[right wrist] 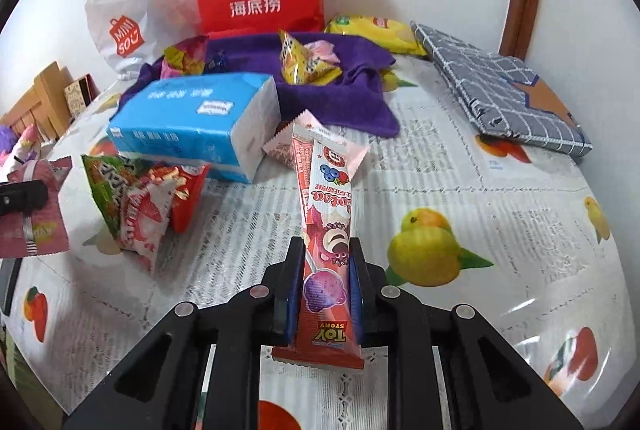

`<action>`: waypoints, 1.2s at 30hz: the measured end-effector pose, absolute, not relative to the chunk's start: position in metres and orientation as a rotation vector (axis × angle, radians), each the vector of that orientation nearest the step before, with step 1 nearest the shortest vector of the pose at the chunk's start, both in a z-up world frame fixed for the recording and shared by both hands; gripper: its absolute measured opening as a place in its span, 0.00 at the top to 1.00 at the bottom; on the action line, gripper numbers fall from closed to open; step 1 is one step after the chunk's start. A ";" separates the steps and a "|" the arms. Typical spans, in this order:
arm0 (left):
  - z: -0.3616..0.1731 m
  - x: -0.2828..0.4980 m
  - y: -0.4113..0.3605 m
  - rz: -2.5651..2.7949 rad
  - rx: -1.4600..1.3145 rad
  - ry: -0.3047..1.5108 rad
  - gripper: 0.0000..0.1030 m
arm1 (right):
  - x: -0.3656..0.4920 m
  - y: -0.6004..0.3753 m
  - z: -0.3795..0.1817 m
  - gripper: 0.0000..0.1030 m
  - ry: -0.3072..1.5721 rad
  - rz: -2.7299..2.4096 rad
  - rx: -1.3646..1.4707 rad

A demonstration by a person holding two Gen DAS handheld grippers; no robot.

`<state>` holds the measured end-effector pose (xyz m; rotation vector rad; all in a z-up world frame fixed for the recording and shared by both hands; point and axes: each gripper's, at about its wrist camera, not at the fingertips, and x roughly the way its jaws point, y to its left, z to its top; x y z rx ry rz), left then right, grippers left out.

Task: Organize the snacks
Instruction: 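Carry the candy stick and pink snack bag over the purple towel with both grippers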

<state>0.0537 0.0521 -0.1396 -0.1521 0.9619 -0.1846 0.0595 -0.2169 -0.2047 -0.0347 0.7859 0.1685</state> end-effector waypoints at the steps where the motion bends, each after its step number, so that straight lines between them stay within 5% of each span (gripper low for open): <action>1: -0.137 0.054 0.052 -0.187 -0.152 0.957 0.49 | 0.059 -0.216 -0.202 0.80 0.781 0.168 -0.038; 36: -0.040 0.200 0.056 -0.085 -0.147 0.802 0.49 | 0.220 -0.180 -0.060 0.80 0.633 0.235 -0.032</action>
